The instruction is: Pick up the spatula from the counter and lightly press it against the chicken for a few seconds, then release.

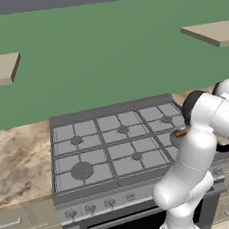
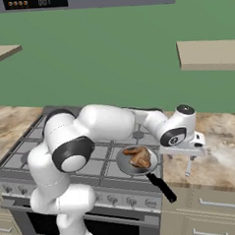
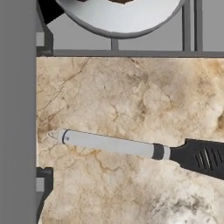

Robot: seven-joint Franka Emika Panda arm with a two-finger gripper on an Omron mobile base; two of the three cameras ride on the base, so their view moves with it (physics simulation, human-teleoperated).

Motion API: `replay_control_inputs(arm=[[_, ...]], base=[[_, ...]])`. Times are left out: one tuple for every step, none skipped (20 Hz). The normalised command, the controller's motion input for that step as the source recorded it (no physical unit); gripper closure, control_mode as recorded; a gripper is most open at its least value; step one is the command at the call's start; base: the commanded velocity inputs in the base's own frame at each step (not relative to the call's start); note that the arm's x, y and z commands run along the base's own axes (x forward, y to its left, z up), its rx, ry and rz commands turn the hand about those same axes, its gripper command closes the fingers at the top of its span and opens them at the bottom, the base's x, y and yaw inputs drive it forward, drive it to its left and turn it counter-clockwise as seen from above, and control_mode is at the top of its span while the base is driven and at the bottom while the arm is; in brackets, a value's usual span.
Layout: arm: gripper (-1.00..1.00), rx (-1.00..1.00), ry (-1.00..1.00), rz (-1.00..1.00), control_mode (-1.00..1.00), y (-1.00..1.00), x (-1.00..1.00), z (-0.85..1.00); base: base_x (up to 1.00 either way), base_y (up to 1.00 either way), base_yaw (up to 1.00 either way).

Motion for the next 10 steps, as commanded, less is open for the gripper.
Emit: replay_control_inputs(arm=[[-1.00,0.03,0.02,0.00,-1.00,0.00,0.00,-0.15],[-1.00,0.03,0.01,0.00,-1.00,0.00,0.02,-0.18],[-1.00,0.02,0.02,0.00,-1.00,-0.01,0.06,-0.19],[-1.00,0.01,0.01,0.00,-1.00,-0.02,0.08,-0.19],[-1.00,0.01,0.01,0.00,-1.00,-0.02,0.10,-0.20],[-1.00,0.00,0.01,0.00,-1.00,-0.02,0.09,-0.21],[-1.00,0.00,0.01,0.00,-1.00,-0.02,0.10,-0.23],[-1.00,0.00,0.01,0.00,-1.00,-0.05,0.10,-0.24],[-1.00,0.00,0.00,0.00,-1.00,-0.05,0.10,-0.23],[-1.00,0.00,0.00,0.00,-1.00,-0.06,0.11,-0.21]], base=[[0.00,0.00,0.00],[0.00,0.00,0.00],[0.00,0.00,0.00],[0.00,0.00,0.00],[0.00,0.00,0.00],[0.00,0.00,0.00],[0.00,0.00,0.00],[0.00,0.00,0.00],[0.00,0.00,0.00],[0.00,0.00,0.00]])
